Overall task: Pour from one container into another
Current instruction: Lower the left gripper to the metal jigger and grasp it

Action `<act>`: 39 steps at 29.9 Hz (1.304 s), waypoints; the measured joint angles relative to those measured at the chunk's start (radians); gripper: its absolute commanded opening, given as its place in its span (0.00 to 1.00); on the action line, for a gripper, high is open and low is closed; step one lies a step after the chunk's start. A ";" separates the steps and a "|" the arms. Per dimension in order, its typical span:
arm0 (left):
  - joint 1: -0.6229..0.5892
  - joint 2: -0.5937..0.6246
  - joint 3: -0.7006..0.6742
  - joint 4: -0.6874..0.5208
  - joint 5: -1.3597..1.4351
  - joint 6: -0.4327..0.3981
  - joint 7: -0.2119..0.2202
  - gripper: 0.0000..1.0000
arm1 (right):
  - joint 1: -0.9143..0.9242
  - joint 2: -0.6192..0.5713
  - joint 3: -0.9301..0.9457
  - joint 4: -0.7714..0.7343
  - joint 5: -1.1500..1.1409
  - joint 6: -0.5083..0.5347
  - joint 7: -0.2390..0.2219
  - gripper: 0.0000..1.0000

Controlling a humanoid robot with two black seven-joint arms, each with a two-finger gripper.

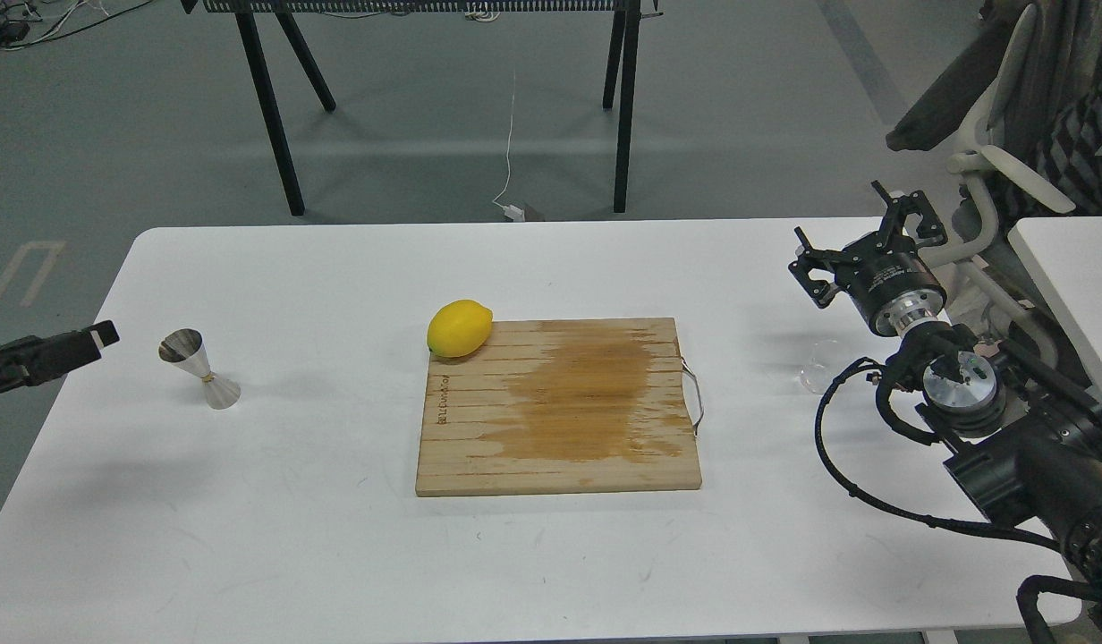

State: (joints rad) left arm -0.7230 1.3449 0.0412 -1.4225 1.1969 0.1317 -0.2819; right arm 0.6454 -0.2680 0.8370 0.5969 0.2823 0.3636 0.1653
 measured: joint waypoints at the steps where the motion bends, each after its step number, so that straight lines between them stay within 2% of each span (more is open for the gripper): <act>1: 0.018 -0.022 0.002 0.011 0.027 0.020 0.000 1.00 | 0.000 0.000 0.000 0.000 0.000 0.000 0.000 0.99; 11: 0.143 -0.279 -0.006 0.215 0.170 0.178 -0.001 1.00 | -0.001 -0.002 -0.001 -0.002 0.000 -0.001 0.000 0.99; 24: 0.155 -0.536 -0.054 0.470 0.160 0.248 0.084 0.99 | -0.001 -0.004 -0.003 -0.001 -0.001 -0.002 0.000 0.99; 35: 0.157 -0.662 -0.087 0.652 0.150 0.276 0.093 0.96 | -0.003 -0.004 -0.004 0.000 -0.002 0.000 0.000 0.99; 37: 0.157 -0.680 -0.087 0.678 0.147 0.276 0.093 0.94 | -0.003 -0.004 -0.004 -0.001 -0.002 0.000 0.000 0.99; 39: 0.156 -0.695 -0.087 0.700 0.144 0.277 0.093 0.82 | -0.002 -0.004 -0.004 -0.001 -0.002 0.000 0.000 0.99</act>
State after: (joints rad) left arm -0.5665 0.6502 -0.0461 -0.7227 1.3406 0.4082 -0.1885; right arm 0.6429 -0.2715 0.8329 0.5957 0.2807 0.3632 0.1657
